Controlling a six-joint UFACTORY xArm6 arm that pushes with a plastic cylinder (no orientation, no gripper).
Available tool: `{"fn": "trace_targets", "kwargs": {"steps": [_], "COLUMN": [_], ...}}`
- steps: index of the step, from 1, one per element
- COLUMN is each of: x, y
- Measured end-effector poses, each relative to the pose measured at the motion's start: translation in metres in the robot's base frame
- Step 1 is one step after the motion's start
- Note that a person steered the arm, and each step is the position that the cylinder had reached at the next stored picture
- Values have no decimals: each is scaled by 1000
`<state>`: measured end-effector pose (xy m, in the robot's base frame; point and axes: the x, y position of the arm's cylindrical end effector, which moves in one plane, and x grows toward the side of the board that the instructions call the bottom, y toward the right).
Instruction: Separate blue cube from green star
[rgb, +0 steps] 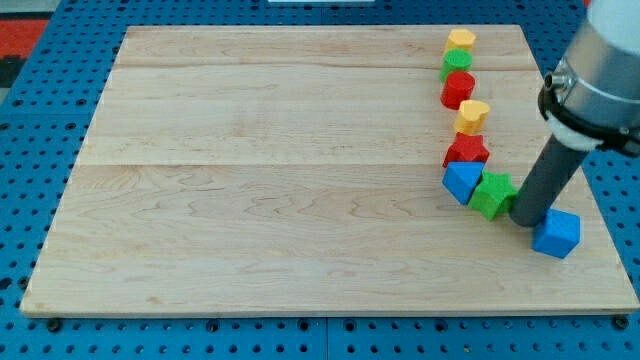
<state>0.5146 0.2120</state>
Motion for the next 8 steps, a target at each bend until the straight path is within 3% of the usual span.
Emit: {"fn": "trace_targets", "kwargs": {"steps": [2,3,4,5,6,7,8], "x": [96,104,85,53,53,52,52], "y": [-6,5,105,91,-11,-12,54]}}
